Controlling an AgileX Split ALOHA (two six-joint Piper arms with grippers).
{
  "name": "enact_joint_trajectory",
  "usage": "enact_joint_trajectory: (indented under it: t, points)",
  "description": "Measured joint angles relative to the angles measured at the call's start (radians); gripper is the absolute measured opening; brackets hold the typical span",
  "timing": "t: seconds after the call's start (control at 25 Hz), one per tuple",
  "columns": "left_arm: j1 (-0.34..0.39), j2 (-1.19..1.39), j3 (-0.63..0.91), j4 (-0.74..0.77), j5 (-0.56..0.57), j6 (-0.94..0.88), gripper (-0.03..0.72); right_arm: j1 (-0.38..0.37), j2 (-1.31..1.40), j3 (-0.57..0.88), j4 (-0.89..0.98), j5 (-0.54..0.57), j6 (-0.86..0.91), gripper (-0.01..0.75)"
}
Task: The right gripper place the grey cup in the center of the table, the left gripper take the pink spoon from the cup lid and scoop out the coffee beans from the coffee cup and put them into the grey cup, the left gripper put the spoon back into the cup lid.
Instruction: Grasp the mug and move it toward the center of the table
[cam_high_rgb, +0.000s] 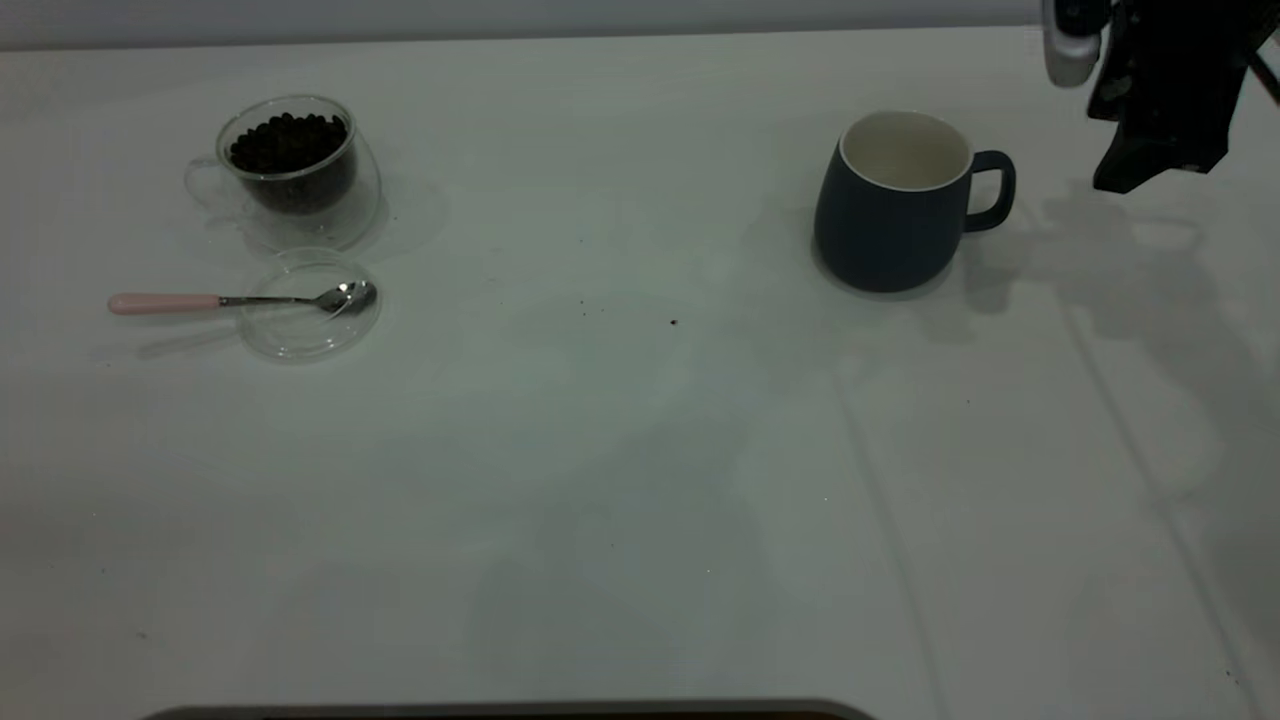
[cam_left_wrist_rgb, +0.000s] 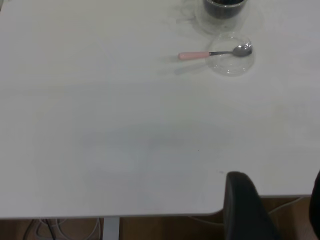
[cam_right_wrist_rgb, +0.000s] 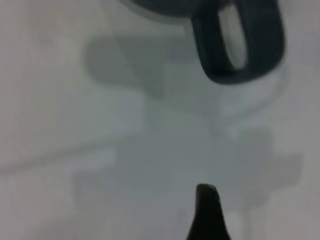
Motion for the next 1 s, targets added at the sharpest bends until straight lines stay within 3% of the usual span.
enact_joint_trajectory:
  t: [0.44, 1.0]
  points:
    - [0.0, 0.0, 0.0, 0.0, 0.0, 0.0, 0.38, 0.043, 0.065, -0.004, 0.414, -0.03, -0.539, 0.591]
    - [0.0, 0.0, 0.0, 0.0, 0.0, 0.003, 0.38, 0.291, 0.151, -0.081, 0.671, -0.094, -0.54, 0.581]
